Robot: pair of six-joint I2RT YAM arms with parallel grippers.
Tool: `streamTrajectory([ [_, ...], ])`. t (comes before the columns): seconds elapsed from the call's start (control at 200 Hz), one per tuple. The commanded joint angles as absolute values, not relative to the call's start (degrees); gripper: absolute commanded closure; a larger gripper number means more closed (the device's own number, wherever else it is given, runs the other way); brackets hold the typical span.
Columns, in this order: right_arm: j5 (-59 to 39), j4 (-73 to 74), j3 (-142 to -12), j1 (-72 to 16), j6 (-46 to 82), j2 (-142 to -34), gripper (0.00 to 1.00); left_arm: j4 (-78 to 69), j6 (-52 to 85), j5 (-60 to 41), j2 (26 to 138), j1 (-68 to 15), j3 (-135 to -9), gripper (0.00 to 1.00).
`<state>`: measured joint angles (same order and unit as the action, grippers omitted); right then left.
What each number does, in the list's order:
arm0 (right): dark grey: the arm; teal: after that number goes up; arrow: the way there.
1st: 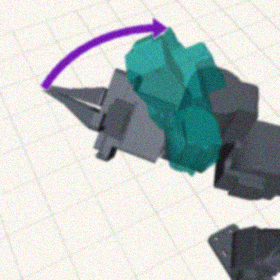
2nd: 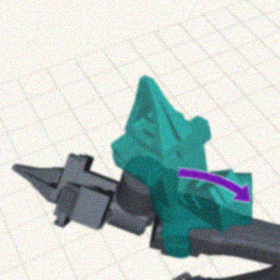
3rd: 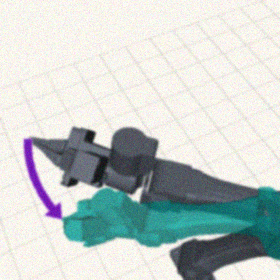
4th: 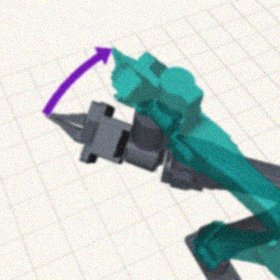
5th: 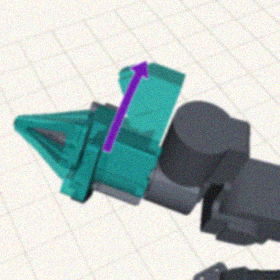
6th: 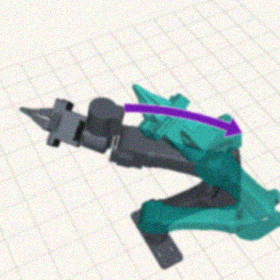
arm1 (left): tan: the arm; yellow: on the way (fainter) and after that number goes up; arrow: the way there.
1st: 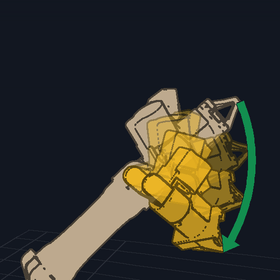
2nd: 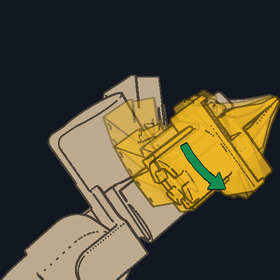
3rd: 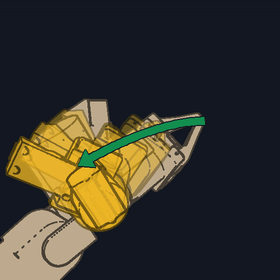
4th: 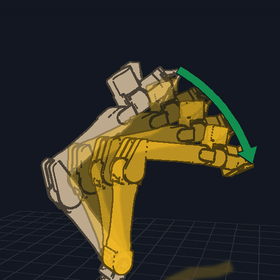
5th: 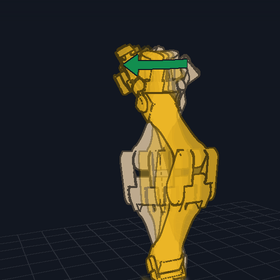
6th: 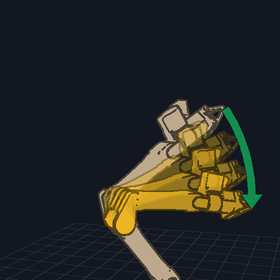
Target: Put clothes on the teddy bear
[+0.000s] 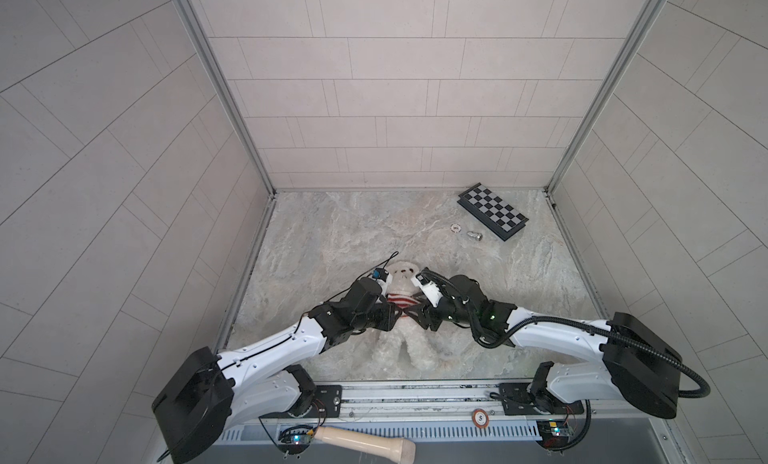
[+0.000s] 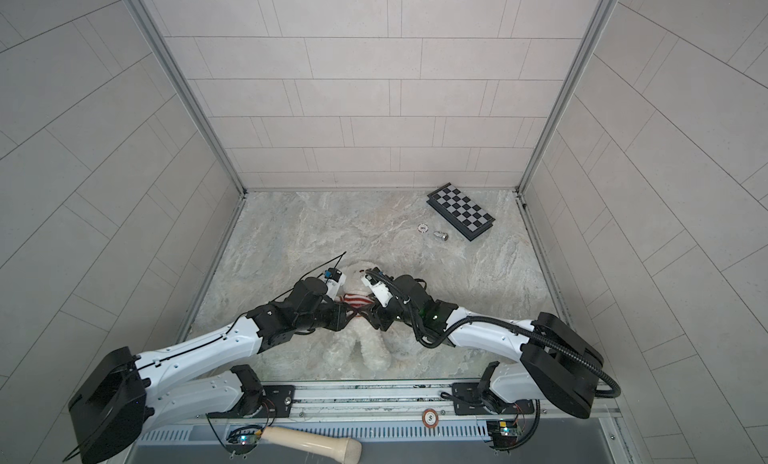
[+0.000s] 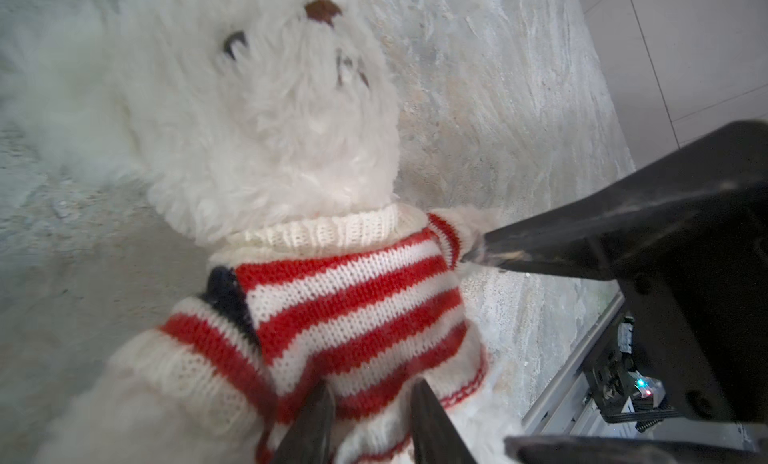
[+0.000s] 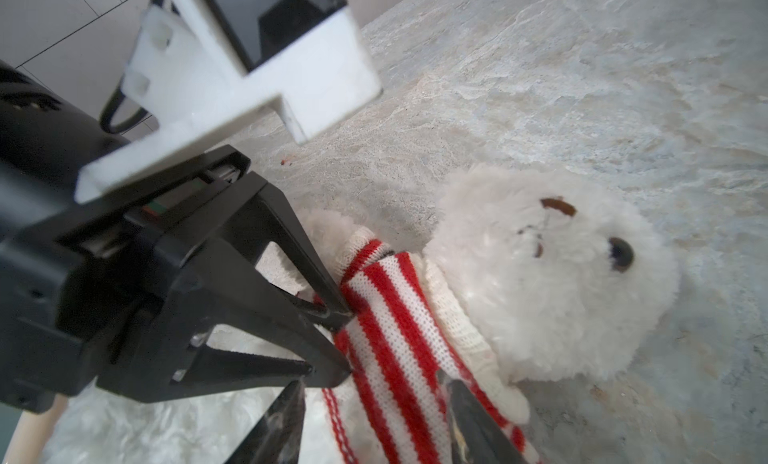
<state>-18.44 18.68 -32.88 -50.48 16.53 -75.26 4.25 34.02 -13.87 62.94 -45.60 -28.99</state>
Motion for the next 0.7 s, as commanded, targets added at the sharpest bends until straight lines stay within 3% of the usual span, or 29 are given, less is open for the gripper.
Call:
streamTrajectory([
  [0.0, -18.18, 18.66, -31.41, -51.06, 17.65, -75.33, 0.44, 2.19, 35.97, -15.11, 62.24, -46.4, -27.27, 0.68],
  [0.175, -15.93, 19.52, -28.96, -51.41, 18.52, -75.91, 0.51, 2.02, 37.26, -15.55, 60.93, -47.37, -25.56, 0.7],
  [0.516, -13.53, 17.44, -25.78, -53.67, 18.81, -73.91, 0.86, -0.32, 39.11, -18.01, 57.06, -47.94, -22.63, 0.67],
  [0.696, -12.4, 15.59, -24.23, -53.84, 17.64, -70.88, 0.88, 3.71, 37.82, -20.61, 51.03, -43.43, -22.44, 0.59],
])
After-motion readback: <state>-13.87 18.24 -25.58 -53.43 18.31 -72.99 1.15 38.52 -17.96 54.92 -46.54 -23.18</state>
